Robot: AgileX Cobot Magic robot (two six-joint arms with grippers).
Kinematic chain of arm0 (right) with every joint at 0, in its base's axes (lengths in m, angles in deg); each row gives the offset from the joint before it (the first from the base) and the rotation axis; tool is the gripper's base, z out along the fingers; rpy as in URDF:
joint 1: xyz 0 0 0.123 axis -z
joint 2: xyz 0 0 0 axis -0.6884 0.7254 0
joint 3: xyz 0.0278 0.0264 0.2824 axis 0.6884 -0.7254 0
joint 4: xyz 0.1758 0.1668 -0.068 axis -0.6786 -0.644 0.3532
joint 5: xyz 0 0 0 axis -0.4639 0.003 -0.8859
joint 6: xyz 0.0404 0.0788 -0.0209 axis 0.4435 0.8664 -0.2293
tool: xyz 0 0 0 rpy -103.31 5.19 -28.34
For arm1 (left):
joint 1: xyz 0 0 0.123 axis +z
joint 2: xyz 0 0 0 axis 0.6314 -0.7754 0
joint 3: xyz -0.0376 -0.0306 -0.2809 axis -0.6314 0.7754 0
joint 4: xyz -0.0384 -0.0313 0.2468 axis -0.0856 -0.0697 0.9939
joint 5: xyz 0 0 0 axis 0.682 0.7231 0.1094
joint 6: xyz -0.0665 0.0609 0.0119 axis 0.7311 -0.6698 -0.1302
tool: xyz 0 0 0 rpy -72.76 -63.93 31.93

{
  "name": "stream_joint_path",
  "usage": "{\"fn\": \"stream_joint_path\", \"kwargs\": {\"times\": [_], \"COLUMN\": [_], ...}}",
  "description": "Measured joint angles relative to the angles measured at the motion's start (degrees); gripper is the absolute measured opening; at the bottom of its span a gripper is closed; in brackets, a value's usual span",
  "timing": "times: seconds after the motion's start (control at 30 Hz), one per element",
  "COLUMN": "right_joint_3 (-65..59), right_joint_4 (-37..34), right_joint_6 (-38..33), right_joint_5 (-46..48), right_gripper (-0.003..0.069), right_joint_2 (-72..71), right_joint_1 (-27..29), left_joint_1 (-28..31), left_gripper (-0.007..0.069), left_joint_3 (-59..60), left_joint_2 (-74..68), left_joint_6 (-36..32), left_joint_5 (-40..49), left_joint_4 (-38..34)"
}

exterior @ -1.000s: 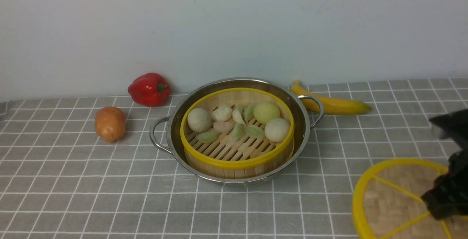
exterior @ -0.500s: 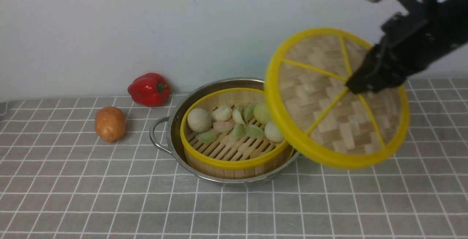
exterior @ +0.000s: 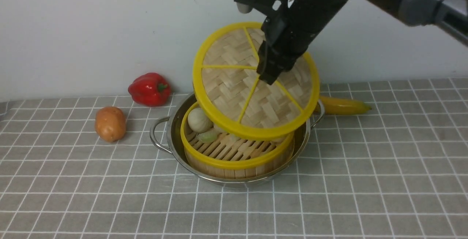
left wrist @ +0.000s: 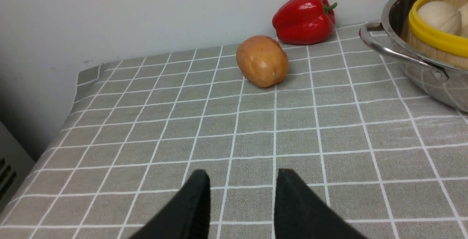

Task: Place the steamer in the pot on the grey tablecloth, and put the lid on the steamer.
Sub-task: 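Place the bamboo steamer lid onto the steamer basket in the pot with the right gripper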

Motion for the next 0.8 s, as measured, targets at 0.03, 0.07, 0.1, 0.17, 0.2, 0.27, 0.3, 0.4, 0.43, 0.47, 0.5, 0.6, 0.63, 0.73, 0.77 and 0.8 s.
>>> {"fn": "stream_joint_path", "kwargs": {"times": [0.03, 0.07, 0.1, 0.17, 0.2, 0.27, 0.3, 0.4, 0.43, 0.47, 0.5, 0.6, 0.63, 0.73, 0.77, 0.8], "right_joint_3": [0.65, 0.96, 1.02, 1.02, 1.02, 1.02, 1.02, 1.09, 1.09, 1.09, 1.09, 1.09, 1.09, 1.09, 1.09, 1.09], "right_joint_4": [-0.05, -0.05, 0.02, 0.10, 0.10, 0.05, 0.05, 0.05, 0.05, 0.05, -0.16, -0.56, -0.72, -1.50, -1.50, -2.04], "right_joint_6": [-1.11, -1.82, -2.38, -2.69, -2.82, -2.89, -2.96, -3.20, -3.50, -3.64, -4.17, -4.95, -5.86, -8.31, -8.52, -9.83], "right_joint_5": [0.00, 0.00, 0.00, 0.12, 0.26, 0.26, 0.26, 0.26, 0.26, 0.26, 0.26, 0.26, 0.26, 0.26, 0.26, 0.26], "right_gripper": [0.0148, 0.0148, 0.0148, 0.0148, 0.0148, 0.0148, 0.0148, 0.0148, 0.0148, 0.0148, 0.0148, 0.0148, 0.0148, 0.0148, 0.0148, 0.0148], "right_joint_2": [0.88, 1.67, 2.25, 3.01, 3.69, 4.08, 4.29, 4.78, 5.13, 5.24, 5.74, 6.37, 6.42, 6.42, 6.42, 6.42], "right_joint_1": [-0.24, -0.52, -0.74, -0.93, -1.18, -1.30, -1.37, -1.48, -1.52, -1.52, -1.52, -1.52, -1.52, -1.52, -1.52, -1.52], "left_joint_1": [0.00, 0.00, 0.00, 0.00, 0.00, 0.00, 0.00, 0.00, 0.00, 0.00, 0.00, 0.00, 0.00, 0.00, 0.00, 0.00], "left_gripper": [0.0242, 0.0242, 0.0242, 0.0242, 0.0242, 0.0243, 0.0243, 0.0243, 0.0243, 0.0243, 0.0243, 0.0243, 0.0243, 0.0243, 0.0243, 0.0243], "left_joint_3": [0.00, 0.00, 0.00, 0.00, 0.00, 0.00, 0.00, 0.00, 0.00, 0.00, 0.00, 0.00, 0.00, 0.00, 0.00, 0.00], "left_joint_2": [0.00, 0.00, 0.00, 0.00, 0.00, 0.00, 0.00, 0.00, 0.00, 0.00, 0.00, 0.00, 0.00, 0.00, 0.00, 0.00], "left_joint_6": [0.00, 0.00, 0.00, 0.00, 0.00, 0.00, 0.00, 0.00, 0.00, 0.00, 0.00, 0.00, 0.00, 0.00, 0.00, 0.00], "left_joint_5": [0.00, 0.00, 0.00, 0.00, 0.00, 0.00, 0.00, 0.00, 0.00, 0.00, 0.00, 0.00, 0.00, 0.00, 0.00, 0.00], "left_joint_4": [0.00, 0.00, 0.00, 0.00, 0.00, 0.00, 0.00, 0.00, 0.00, 0.00, 0.00, 0.00, 0.00, 0.00, 0.00, 0.00]}}
